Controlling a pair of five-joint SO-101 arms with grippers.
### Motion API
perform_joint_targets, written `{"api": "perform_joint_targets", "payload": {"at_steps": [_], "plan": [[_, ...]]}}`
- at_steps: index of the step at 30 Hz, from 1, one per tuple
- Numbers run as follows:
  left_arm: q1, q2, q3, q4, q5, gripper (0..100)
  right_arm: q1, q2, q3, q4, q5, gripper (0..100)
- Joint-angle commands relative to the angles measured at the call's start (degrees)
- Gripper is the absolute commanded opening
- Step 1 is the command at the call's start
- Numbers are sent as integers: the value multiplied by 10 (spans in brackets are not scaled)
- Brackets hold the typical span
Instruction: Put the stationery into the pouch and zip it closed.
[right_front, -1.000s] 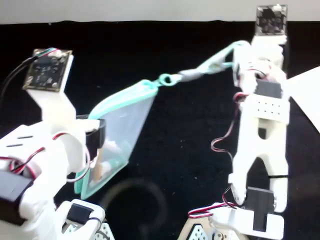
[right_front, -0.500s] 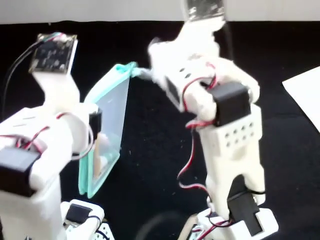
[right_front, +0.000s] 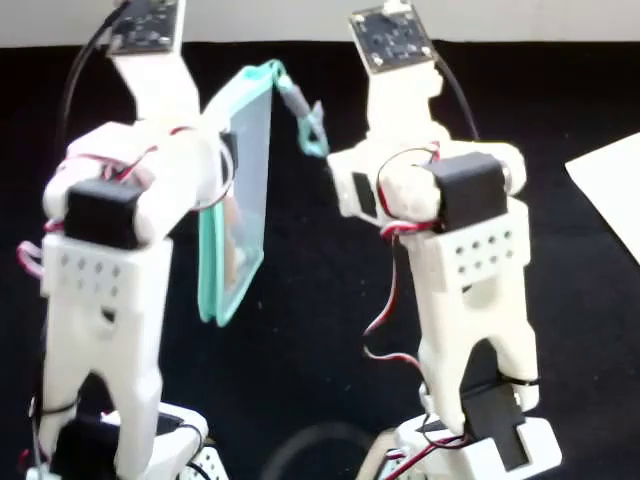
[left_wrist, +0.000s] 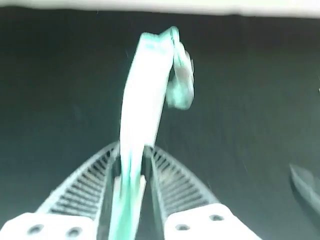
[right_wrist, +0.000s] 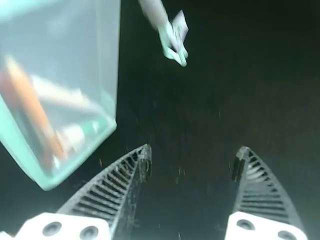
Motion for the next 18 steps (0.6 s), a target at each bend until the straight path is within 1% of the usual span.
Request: {"api": "perform_joint_targets", "payload": {"at_steps": [1,3,6,9,12,15,18], "plan": [[11,97,0,-45,34,7,10,-10,63,9,9,255],[29,148,0,-56,47,7,7,-11,113,9,36,252],[58,226,0,-53,46,7,9,-33,203,9,70,252],[80,301,0,-51,46,7,12,-86,300,8,103,252],[95,350,-2,-52,45,7,31,-156,370,6,109,252],[119,360,1,-45,44,7,71,-229,400,6,109,252],[152,361,4,2,43,7,136,-302,407,-22,106,252]]}}
